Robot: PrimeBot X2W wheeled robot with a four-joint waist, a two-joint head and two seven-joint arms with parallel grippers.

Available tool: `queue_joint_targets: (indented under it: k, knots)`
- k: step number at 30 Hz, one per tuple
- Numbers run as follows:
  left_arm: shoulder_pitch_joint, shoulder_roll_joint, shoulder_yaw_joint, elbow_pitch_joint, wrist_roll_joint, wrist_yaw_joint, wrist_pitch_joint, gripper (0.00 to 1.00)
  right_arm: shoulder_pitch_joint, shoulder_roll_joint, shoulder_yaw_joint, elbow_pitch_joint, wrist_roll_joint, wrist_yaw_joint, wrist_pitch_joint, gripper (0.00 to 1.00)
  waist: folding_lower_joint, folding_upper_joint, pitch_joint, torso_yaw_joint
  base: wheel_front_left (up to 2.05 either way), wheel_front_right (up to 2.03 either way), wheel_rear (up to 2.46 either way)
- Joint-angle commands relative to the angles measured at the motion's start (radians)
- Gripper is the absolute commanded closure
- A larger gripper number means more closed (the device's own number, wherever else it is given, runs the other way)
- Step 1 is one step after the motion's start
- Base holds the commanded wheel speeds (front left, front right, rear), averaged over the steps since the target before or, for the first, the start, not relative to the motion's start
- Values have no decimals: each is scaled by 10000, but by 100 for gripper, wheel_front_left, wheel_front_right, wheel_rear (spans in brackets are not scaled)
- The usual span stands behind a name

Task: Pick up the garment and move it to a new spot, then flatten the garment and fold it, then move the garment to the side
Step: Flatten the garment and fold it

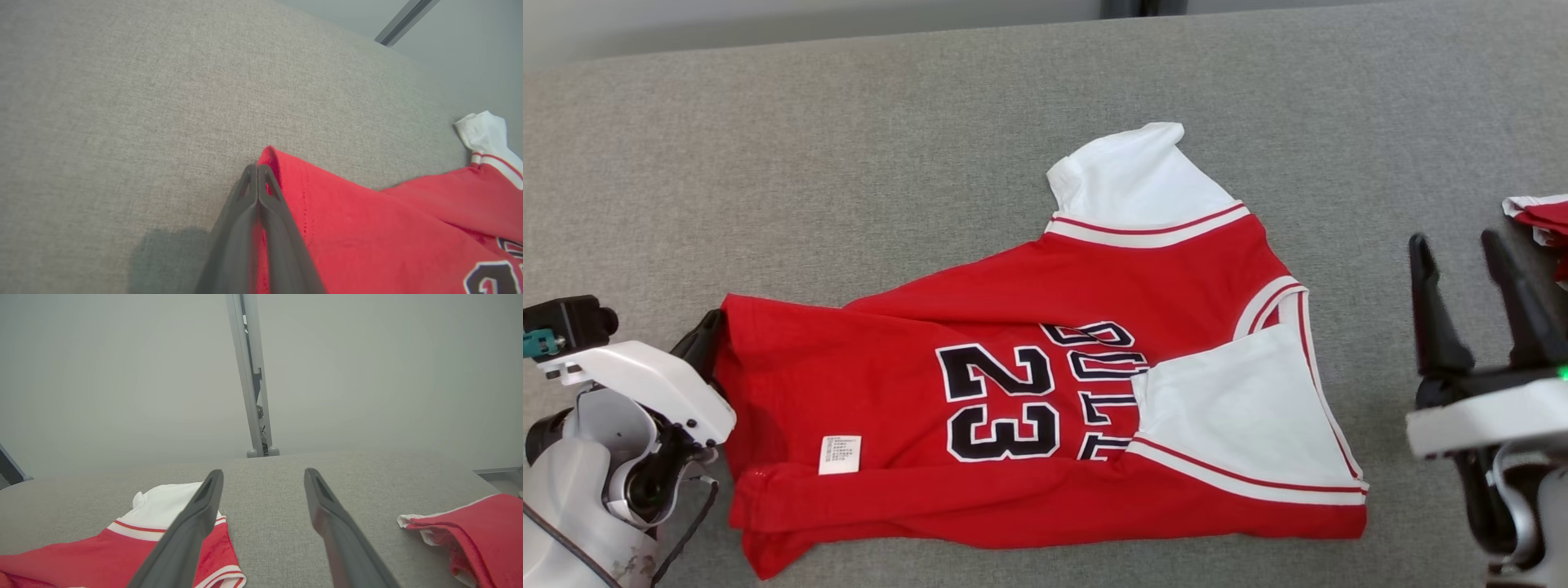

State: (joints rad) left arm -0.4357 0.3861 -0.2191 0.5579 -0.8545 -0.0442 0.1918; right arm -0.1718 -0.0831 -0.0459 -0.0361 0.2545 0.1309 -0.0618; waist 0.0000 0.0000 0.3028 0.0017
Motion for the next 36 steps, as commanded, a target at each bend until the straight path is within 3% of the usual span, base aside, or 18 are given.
queue_joint_targets:
  k: [1,6,9,20,25,30,36]
  knots:
    - [-137,-35,-24,-16,-7,-87,-69,100,-383,-211,-67,75,169,-5,77,0,0,0,-19,68,0,0,0]
    - [-378,-96,-129,-119,132,-181,-305,100,-1537,-980,-157,661,278,-5,231,0,0,0,32,327,0,0,0]
    - [-460,-93,-134,-213,274,-194,-681,100,-1991,-1112,-87,989,332,-5,120,0,0,0,13,466,0,0,0]
    - [35,69,-28,-1338,683,120,-1733,100,-1568,-902,-10,1241,397,-5,-138,0,0,0,-349,428,0,0,0]
    - [31,92,-125,-1869,825,252,-1730,100,-1814,-1106,148,1416,581,-5,91,0,0,0,-450,476,0,0,0]
    - [-392,-125,-385,-2210,927,324,-1573,100,-2786,-1751,645,2270,954,-5,457,0,0,0,-294,896,0,0,0]
    - [-1271,-726,-941,-2069,1139,52,-1665,100,-4509,-2587,1654,4210,1558,-5,917,0,0,0,215,1861,0,0,0]
